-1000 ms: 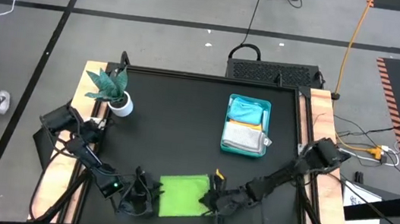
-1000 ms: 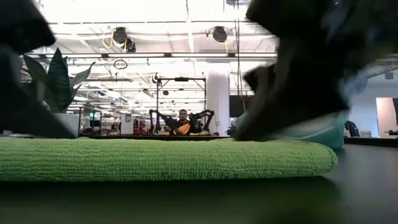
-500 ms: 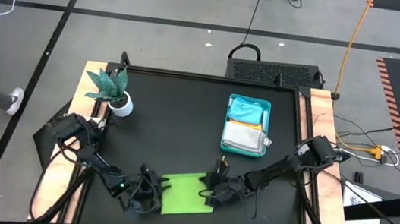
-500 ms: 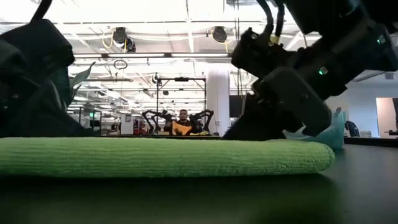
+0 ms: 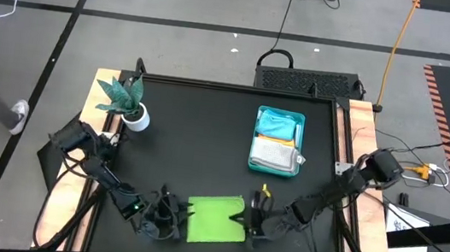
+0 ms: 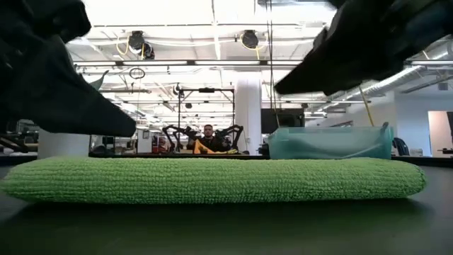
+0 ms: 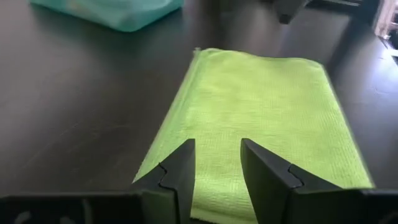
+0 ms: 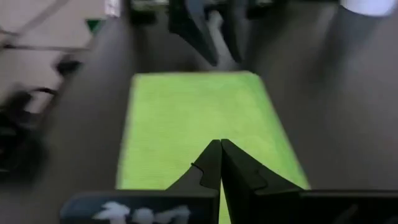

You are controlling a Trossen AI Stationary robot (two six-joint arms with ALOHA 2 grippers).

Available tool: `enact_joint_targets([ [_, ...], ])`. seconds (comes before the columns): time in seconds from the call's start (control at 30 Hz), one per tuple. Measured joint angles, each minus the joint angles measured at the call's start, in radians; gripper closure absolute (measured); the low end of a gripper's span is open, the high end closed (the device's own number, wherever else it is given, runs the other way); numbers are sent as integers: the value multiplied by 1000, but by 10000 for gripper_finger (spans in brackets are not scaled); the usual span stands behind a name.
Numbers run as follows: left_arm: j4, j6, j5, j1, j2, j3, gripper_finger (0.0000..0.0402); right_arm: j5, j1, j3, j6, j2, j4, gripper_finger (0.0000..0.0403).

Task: Fold microfiber towels
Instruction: Fold the light green microfiber cloth

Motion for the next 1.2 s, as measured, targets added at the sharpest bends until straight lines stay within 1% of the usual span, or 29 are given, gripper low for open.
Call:
enact_joint_targets([
  [0.1, -1, 43, 9, 16, 5, 2, 270, -61, 13, 1, 9, 32, 38, 403],
  [0.17, -18, 67, 18, 40, 10, 2, 270, -128, 10, 1, 59, 74, 56, 403],
  [0.27, -55, 105, 72, 77, 10, 2, 270, -205, 5, 0, 122, 140, 94, 403],
  [0.4, -131, 108, 195, 99, 10, 2, 270, -201, -1, 1, 132, 191, 94, 403],
  [0.5, -197, 60, 227, 82, -1, 3, 270, -201, -19, 3, 80, 172, 37, 403],
  [0.53, -225, 29, 220, 67, -12, 3, 270, -180, -24, 3, 72, 153, 11, 403],
  [0.63, -264, -27, 164, 18, -51, -1, 270, -56, -30, -1, 42, 76, -61, 403],
  [0.67, -258, -30, 131, 2, -70, -1, 270, -17, -29, -1, 26, 46, -64, 403],
  [0.73, -209, -24, 55, -24, -107, 5, 270, 8, -23, 1, 11, -6, -38, 403],
  [0.8, -181, -2, -8, -44, -130, 6, 270, -24, -21, 1, 9, -27, 3, 403],
  [0.9, -176, 28, -35, -46, -125, 5, 270, -137, -15, 1, 21, -14, 41, 403],
  [1.0, -208, -51, -37, -23, -80, 5, 270, -210, -2, 1, 64, 48, 46, 403],
  [1.1, -220, -147, -3, -9, -5, 3, 270, -287, 0, 1, 60, 109, 27, 403],
  [1.17, -212, -188, -5, -11, 29, 3, 270, -256, -9, 1, 40, 117, -24, 403],
  [1.2, -211, -210, -6, -15, 34, 3, 270, -206, -15, 1, 40, 112, -71, 403],
])
